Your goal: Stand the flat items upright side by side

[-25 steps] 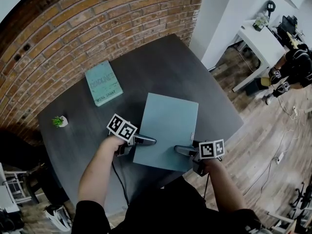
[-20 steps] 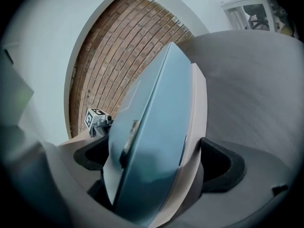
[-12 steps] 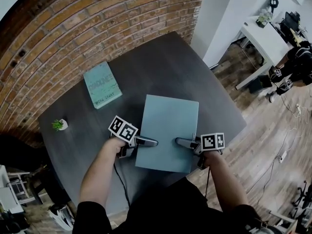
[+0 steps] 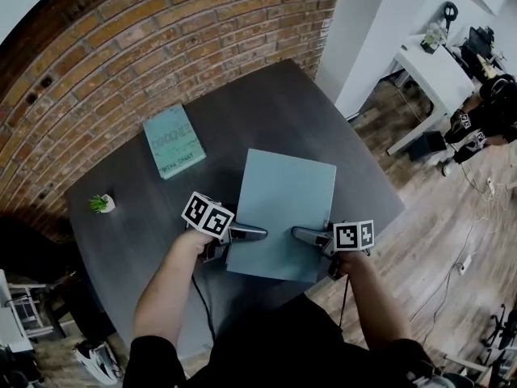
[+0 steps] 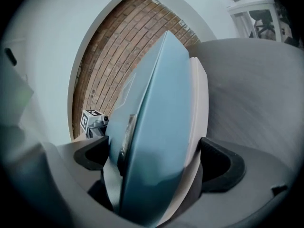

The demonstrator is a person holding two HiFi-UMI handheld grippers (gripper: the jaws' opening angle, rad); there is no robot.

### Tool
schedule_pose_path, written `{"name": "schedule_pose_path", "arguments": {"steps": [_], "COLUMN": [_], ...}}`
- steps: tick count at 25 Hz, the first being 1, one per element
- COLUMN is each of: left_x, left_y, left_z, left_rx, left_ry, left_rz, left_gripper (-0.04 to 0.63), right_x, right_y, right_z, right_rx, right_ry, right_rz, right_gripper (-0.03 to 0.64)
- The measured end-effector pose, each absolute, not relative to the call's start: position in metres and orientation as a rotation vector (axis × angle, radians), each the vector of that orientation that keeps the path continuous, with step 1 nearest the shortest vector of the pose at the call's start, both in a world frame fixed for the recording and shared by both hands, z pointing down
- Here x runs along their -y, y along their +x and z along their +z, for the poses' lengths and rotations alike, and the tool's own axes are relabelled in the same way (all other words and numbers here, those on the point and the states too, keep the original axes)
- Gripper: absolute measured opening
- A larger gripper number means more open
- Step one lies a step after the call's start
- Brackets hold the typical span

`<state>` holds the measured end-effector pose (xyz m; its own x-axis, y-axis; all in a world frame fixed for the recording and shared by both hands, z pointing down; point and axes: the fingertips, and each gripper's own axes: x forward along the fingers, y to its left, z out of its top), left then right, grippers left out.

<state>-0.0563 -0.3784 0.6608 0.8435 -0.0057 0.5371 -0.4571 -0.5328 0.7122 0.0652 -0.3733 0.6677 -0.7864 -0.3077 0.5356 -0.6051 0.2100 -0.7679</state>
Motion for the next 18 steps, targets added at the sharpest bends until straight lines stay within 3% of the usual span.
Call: {"name": "schedule_pose_path", "arguments": {"steps": [18], "left_x": [0.358], "left_y": [-0.071], "left_z": [0.600], "left_rx": [0.562], "left_ry": [2.357], "left_rz": [0.527], "left_gripper": [0.584], "right_x": [0.344], "right_y": [0.047], "right_z": [0.611], "right_rx": [2.395], "right_ry": [0.970], "right_rz": [1.152], "right_gripper": [0.589]}}
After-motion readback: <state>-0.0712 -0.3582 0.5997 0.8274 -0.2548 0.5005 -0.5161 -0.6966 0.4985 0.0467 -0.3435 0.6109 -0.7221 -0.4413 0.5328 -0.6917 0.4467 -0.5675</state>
